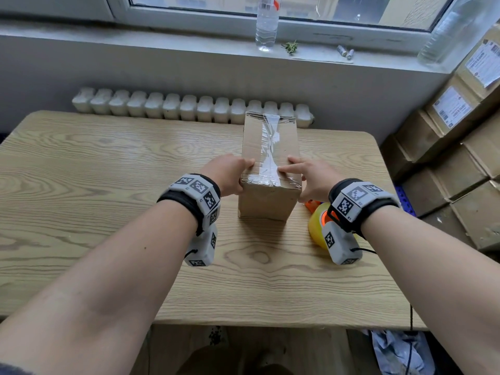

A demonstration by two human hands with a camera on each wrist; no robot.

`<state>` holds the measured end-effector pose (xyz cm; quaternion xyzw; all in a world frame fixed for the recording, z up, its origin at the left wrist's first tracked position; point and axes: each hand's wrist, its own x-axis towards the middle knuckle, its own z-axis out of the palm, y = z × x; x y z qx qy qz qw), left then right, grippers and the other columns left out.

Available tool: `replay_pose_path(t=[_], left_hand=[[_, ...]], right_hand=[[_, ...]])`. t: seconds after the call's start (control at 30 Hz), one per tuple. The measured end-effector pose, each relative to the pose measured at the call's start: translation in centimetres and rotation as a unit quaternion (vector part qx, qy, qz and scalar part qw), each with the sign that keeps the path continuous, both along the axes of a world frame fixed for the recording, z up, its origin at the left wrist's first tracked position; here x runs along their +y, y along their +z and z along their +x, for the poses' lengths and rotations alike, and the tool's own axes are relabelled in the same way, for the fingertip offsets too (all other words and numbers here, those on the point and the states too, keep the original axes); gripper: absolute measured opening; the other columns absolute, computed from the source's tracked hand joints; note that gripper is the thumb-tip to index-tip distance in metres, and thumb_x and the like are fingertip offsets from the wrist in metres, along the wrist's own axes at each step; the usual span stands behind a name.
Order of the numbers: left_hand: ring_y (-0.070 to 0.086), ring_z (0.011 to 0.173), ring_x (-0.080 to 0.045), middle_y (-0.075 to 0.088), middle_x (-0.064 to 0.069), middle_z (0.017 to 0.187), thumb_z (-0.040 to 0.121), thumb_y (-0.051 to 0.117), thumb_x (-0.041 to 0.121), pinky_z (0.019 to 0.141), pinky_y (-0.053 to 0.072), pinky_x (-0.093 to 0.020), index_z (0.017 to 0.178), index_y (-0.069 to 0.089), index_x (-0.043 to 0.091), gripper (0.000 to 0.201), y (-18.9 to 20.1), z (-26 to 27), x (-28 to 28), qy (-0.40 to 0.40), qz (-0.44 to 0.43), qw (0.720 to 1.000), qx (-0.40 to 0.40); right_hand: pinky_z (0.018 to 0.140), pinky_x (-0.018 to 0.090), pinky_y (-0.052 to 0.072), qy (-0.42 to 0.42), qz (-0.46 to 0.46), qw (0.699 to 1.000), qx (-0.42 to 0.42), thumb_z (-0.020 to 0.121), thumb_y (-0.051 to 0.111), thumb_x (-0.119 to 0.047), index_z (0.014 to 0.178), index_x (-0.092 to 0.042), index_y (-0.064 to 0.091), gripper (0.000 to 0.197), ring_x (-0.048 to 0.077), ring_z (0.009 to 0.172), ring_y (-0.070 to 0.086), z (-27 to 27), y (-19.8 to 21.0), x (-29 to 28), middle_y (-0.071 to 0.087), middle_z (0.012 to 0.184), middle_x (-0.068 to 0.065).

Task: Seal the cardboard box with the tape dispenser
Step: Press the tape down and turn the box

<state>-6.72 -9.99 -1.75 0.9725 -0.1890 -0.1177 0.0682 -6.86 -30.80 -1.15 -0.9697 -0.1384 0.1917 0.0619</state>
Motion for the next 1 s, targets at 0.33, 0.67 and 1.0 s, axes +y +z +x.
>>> replay_pose_path(t=[0.33, 0.67, 1.0], left_hand=[[0.058, 0.106, -0.023, 0.067, -0.006, 0.110, 0.084, 0.064, 0.017, 0.082, 0.044, -0.028, 0.133, 0.053, 0.015, 0.050, -0.4, -0.3, -0.2, 0.000, -0.008, 0.999, -0.037], [0.059, 0.112, -0.026, 0.064, -0.008, 0.122, 0.092, 0.051, 0.016, 0.086, 0.047, -0.035, 0.146, 0.035, 0.024, 0.056, 0.1, 0.4, 2.0, 0.035, -0.004, 0.999, -0.028], [0.046, 0.123, -0.032, 0.046, -0.016, 0.135, 0.091, 0.041, 0.049, 0.096, 0.043, -0.042, 0.137, 0.041, 0.014, 0.057, 0.3, 3.8, 1.5, 0.190, -0.012, 0.982, 0.022]], right_hand=[[0.098, 0.038, 0.042, -0.016, -0.029, 0.997, -0.070, 0.078, 0.071, -0.018, 0.134, -0.040, 0.048, 0.065, 0.020, 0.131, 0.040, -0.5, -0.1, 1.0, 0.035, 0.151, -0.013], [0.108, 0.041, 0.037, -0.055, 0.052, 0.996, -0.038, 0.081, 0.064, -0.050, 0.130, -0.032, 0.056, 0.053, 0.019, 0.132, 0.043, 0.8, 2.1, 0.8, 0.053, 0.140, -0.005], [0.112, 0.038, 0.033, -0.116, 0.060, 0.990, -0.056, 0.086, 0.063, -0.032, 0.137, -0.024, 0.049, 0.053, 0.023, 0.136, 0.038, 4.1, 1.8, 1.0, 0.048, 0.144, 0.001]])
